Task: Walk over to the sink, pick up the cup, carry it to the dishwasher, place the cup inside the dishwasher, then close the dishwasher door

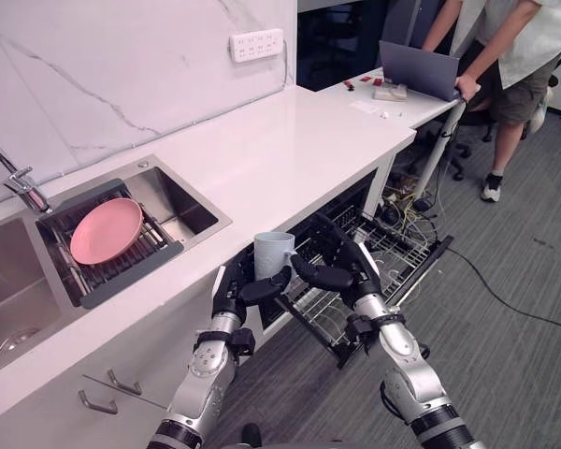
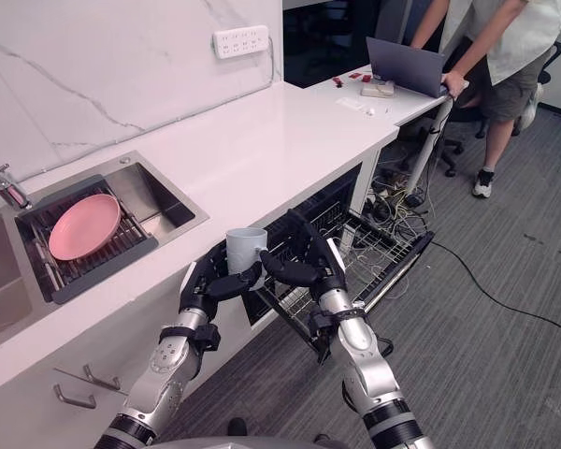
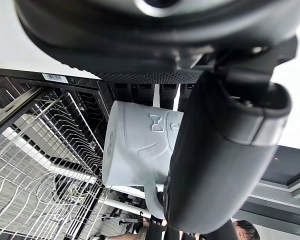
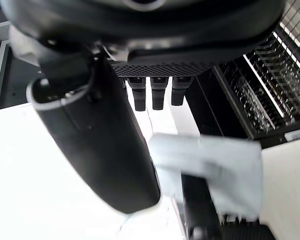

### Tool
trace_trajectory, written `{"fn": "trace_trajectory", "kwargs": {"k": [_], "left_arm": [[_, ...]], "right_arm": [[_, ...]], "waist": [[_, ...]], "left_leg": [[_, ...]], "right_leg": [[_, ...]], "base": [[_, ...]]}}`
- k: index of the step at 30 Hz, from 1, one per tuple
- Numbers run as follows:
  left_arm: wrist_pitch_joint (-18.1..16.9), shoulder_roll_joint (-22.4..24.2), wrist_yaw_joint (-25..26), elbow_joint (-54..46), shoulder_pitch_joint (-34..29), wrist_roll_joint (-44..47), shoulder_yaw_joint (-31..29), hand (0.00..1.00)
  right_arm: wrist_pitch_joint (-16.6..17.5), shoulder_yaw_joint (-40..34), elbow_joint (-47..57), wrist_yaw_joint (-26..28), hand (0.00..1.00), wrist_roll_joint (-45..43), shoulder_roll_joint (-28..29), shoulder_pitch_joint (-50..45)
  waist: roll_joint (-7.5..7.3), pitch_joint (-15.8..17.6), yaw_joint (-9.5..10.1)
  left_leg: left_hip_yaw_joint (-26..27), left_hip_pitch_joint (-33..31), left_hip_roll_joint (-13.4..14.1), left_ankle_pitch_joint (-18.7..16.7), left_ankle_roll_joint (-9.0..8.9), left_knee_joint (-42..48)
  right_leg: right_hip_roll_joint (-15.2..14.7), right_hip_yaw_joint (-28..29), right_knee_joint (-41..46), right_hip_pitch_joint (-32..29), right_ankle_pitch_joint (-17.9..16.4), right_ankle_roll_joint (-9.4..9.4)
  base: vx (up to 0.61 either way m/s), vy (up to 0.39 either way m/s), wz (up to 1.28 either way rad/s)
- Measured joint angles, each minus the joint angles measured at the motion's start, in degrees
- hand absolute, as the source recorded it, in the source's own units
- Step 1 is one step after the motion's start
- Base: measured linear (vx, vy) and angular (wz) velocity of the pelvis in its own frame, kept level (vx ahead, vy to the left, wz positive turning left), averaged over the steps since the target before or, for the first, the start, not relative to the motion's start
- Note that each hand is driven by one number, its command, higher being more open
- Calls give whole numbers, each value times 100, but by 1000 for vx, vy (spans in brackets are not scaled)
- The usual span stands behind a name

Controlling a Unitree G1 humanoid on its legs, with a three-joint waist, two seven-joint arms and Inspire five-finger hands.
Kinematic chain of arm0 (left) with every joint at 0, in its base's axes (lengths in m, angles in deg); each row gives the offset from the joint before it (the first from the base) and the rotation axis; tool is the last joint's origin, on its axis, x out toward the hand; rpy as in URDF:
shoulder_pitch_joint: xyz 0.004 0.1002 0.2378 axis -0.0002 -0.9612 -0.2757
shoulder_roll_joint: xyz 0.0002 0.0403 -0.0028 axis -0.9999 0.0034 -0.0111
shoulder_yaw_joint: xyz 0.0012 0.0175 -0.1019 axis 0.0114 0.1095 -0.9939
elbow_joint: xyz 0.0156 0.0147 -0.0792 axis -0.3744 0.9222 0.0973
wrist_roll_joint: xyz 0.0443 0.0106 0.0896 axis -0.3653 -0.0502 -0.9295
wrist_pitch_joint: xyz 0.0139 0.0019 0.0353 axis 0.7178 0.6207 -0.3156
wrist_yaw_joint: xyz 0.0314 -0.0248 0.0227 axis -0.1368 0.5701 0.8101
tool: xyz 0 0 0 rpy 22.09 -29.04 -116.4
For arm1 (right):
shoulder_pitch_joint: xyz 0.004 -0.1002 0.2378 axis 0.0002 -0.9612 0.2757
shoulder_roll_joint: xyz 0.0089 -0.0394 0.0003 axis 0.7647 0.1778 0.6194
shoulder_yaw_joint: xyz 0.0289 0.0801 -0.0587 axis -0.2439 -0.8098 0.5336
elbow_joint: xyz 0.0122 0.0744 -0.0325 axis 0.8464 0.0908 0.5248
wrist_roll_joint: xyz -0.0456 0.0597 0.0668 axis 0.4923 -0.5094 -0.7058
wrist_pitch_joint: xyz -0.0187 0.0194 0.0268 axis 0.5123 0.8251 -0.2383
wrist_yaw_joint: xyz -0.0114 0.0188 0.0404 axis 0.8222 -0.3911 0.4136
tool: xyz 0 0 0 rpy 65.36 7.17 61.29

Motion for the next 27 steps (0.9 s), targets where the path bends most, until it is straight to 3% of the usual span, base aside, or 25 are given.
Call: {"fn": "trace_trajectory", "kwargs": {"k": [3,22,23,27], "left_arm": [[-7,197,5,3,-7,34,26,30],[6,298,-38,-91,61,-207,505,30],[12,296,-37,-101,110,-253,576,30],[113,276,0,-101,321,-247,588,30]], "right_arm": [[0,-6,-10,-52,90,1,170,5],[-4,-37,-272,-373,90,124,168,29],[-3,-82,-314,-400,30,-19,166,76],[37,-101,-401,-468,30,-278,158,235]], "waist": [[0,0,-3],[1,-2,-36],[1,-2,-34],[0,-2,-22]], "left_leg": [[13,14,17,3,-6,-1],[-71,0,34,12,-27,-5],[-97,-22,33,21,-31,-5],[-144,-61,37,42,-36,-4]], "right_leg": [[15,13,-5,5,7,-10],[31,-101,-111,90,33,-30],[31,-127,-112,84,33,-30],[37,-175,-111,69,34,-31]], "base": [[0,0,0],[4,1,2],[0,1,9],[-3,-1,8]]}}
